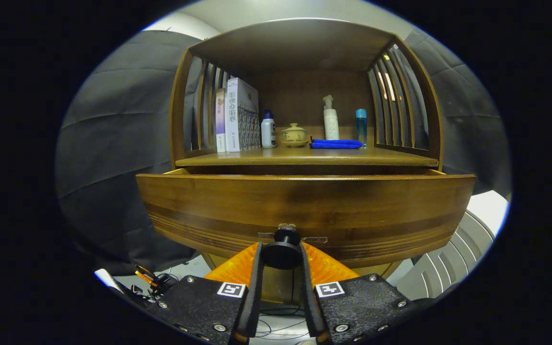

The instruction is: Pull open the drawer, take out the items inside it, and place them on the countertop above the cabinet.

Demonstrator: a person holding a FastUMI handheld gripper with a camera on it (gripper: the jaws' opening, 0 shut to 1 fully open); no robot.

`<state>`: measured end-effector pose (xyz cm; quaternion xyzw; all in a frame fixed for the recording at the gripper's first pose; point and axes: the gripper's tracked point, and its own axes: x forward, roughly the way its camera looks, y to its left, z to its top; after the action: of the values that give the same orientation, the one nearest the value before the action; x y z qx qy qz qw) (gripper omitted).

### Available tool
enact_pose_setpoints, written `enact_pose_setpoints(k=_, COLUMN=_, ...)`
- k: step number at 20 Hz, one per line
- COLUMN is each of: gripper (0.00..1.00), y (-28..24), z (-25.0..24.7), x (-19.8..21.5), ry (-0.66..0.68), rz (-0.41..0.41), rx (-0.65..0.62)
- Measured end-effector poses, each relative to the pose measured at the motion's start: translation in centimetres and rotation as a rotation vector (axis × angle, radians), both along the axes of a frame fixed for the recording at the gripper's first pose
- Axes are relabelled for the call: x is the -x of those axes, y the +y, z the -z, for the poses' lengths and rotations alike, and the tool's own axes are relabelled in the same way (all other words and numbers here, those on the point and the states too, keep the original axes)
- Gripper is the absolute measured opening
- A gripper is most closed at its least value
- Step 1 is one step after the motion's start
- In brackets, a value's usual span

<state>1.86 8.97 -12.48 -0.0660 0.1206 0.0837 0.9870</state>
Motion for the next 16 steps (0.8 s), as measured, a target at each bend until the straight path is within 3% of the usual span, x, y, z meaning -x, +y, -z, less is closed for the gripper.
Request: enact_pose_setpoints(k=16, gripper=0.39, y=-0.1, z=0.9, x=5.1, ry=-0.014, rz=-0.062, rx=0.033)
